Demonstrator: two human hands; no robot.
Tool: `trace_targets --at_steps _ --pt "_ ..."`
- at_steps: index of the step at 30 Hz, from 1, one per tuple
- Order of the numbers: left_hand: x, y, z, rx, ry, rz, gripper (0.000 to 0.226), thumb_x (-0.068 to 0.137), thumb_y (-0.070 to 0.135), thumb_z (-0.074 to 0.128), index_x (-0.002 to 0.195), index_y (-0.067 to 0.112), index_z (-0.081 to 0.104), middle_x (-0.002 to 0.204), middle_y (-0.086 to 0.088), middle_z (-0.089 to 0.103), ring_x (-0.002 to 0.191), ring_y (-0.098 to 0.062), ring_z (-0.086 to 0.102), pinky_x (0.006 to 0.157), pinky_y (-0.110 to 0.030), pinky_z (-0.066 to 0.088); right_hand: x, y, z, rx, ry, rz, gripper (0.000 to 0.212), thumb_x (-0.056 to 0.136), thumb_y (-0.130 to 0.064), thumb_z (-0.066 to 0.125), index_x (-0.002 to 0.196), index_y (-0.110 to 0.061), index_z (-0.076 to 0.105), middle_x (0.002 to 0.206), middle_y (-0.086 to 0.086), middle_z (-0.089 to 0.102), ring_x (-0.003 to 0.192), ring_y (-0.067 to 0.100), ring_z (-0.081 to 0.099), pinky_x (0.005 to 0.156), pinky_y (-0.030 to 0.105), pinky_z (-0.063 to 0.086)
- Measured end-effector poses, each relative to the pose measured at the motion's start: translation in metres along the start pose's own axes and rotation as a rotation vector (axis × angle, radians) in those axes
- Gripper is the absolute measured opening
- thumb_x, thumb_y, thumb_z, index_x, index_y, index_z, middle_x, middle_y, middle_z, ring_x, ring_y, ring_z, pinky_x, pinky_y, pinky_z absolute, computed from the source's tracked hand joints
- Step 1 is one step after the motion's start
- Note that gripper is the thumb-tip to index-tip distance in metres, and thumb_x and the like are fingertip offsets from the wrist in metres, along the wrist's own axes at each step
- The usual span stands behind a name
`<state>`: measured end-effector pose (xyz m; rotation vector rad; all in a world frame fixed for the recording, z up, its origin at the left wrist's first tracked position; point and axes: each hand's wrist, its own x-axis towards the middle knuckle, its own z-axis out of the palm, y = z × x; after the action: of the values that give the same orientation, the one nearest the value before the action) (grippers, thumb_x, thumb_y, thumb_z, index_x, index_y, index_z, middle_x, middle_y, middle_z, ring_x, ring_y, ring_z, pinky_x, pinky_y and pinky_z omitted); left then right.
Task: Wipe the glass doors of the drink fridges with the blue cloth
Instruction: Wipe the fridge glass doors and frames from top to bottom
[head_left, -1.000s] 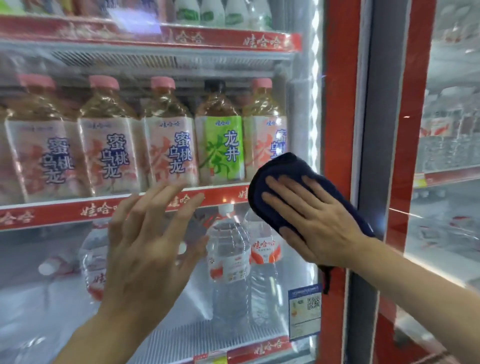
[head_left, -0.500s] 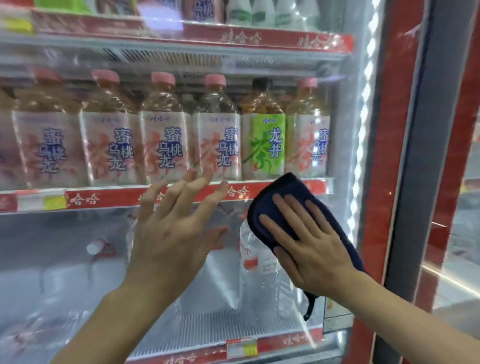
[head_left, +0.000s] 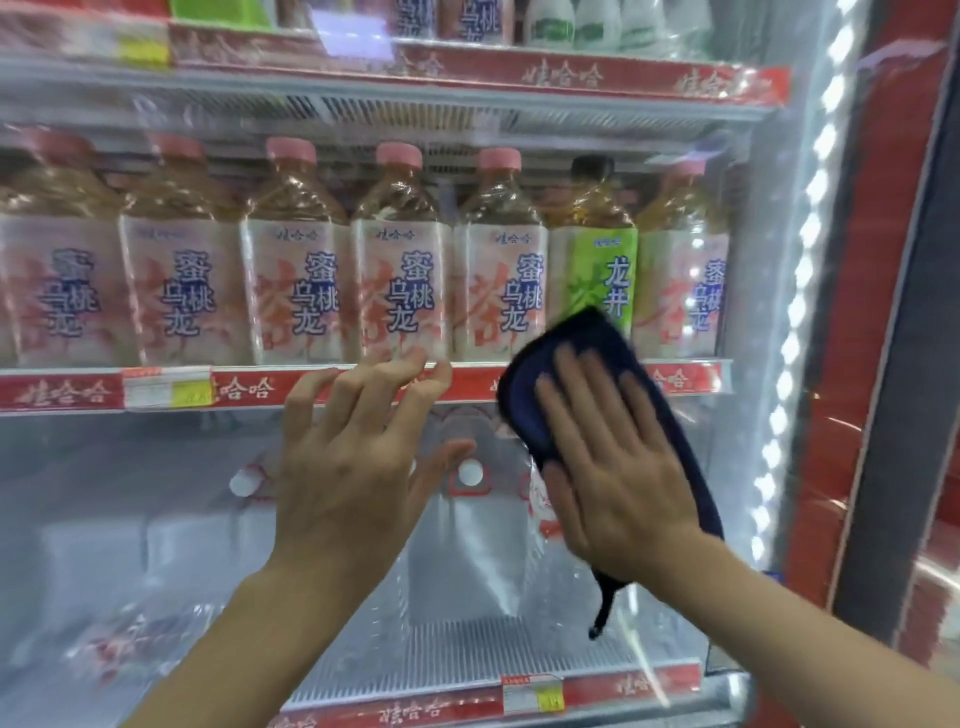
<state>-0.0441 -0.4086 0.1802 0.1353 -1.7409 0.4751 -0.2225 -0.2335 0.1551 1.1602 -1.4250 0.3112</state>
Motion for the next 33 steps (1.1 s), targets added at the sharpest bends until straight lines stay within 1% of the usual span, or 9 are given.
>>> trace_targets --at_steps 4,7,11,14,16,21,26,30,33 --pt "0.000 -0.013 -0.020 -0.126 -0.048 0.054 0.053 0.096 0.043 0.066 0.137 0.011 0.062 0.140 -0.007 0.057 0.127 -0.026 0.049 0.107 -0.044 0.035 -0.032 -0.009 -0.004 -0.062 -0.180 -0.307 0.066 0.106 -0.035 0.038 0.165 -0.012 0.017 0.173 0.009 0.007 0.160 0.026 0.009 0.131 0.044 0.004" --pt "-0.002 -0.037 -0.039 -0.080 -0.066 0.089 0.067 0.088 0.053 0.070 0.141 0.012 0.058 0.148 -0.006 0.045 0.134 -0.026 0.043 0.114 -0.041 0.025 0.009 0.017 -0.018 -0.037 -0.193 -0.392 0.057 0.108 -0.035 0.041 0.160 -0.014 0.032 0.171 0.008 0.018 0.159 0.027 0.017 0.130 0.044 0.009" --pt "0.001 -0.056 -0.051 -0.060 -0.114 0.067 0.084 0.079 0.064 0.074 0.144 0.014 0.054 0.149 -0.007 0.045 0.136 -0.028 0.042 0.114 -0.043 0.026 0.086 0.037 -0.029 0.037 0.006 -0.098 0.044 0.104 -0.027 0.049 0.145 -0.009 0.050 0.168 0.021 0.024 0.158 0.035 0.019 0.128 0.049 0.017" --pt "-0.002 -0.057 -0.041 -0.058 -0.181 0.044 0.098 0.070 0.064 0.081 0.148 0.014 0.050 0.152 -0.009 0.046 0.139 -0.028 0.040 0.116 -0.048 0.026 0.090 0.018 -0.018 0.041 0.100 0.112 0.055 0.105 -0.027 0.043 0.156 -0.005 0.036 0.169 0.021 0.019 0.159 0.034 0.014 0.129 0.049 0.012" --pt "-0.009 -0.057 -0.031 -0.038 -0.190 0.036 0.104 0.065 0.060 0.084 0.150 0.013 0.048 0.153 -0.011 0.046 0.143 -0.028 0.037 0.118 -0.053 0.026 0.069 -0.008 -0.004 0.036 0.109 0.142 0.062 0.106 -0.029 0.038 0.161 -0.005 0.025 0.171 0.018 0.016 0.160 0.032 0.012 0.130 0.047 0.010" --pt "-0.016 -0.063 -0.026 -0.007 -0.185 0.095 0.103 0.075 0.062 0.079 0.156 0.013 0.040 0.157 -0.011 0.042 0.148 -0.030 0.035 0.121 -0.057 0.026 -0.009 -0.062 0.015 0.001 -0.093 -0.148 0.064 0.107 -0.032 0.037 0.164 -0.009 0.019 0.173 0.010 0.009 0.160 0.028 0.012 0.130 0.043 0.007" --pt "-0.033 -0.083 -0.032 -0.038 -0.038 0.097 0.067 0.093 0.051 0.068 0.142 0.007 0.055 0.149 -0.010 0.048 0.139 -0.029 0.043 0.118 -0.045 0.025 -0.005 -0.037 0.002 -0.089 -0.255 -0.467 0.062 0.111 -0.036 0.033 0.165 -0.013 0.015 0.174 0.007 0.007 0.160 0.023 0.009 0.131 0.041 0.007" --pt "-0.048 -0.109 -0.034 -0.027 0.033 0.058 0.053 0.101 0.047 0.060 0.134 0.006 0.060 0.140 -0.013 0.054 0.132 -0.031 0.048 0.118 -0.037 0.024 0.075 -0.027 -0.006 -0.040 -0.070 -0.229 0.059 0.109 -0.031 0.037 0.163 -0.010 0.024 0.171 0.011 0.018 0.160 0.026 0.014 0.130 0.044 0.013" --pt "-0.053 -0.112 -0.028 -0.042 0.027 0.042 0.051 0.104 0.047 0.056 0.133 0.005 0.062 0.136 -0.015 0.060 0.132 -0.032 0.050 0.119 -0.041 0.027 0.101 -0.056 0.005 0.006 0.084 0.039 0.059 0.108 -0.029 0.037 0.161 -0.006 0.028 0.170 0.016 0.022 0.159 0.028 0.015 0.130 0.046 0.014"
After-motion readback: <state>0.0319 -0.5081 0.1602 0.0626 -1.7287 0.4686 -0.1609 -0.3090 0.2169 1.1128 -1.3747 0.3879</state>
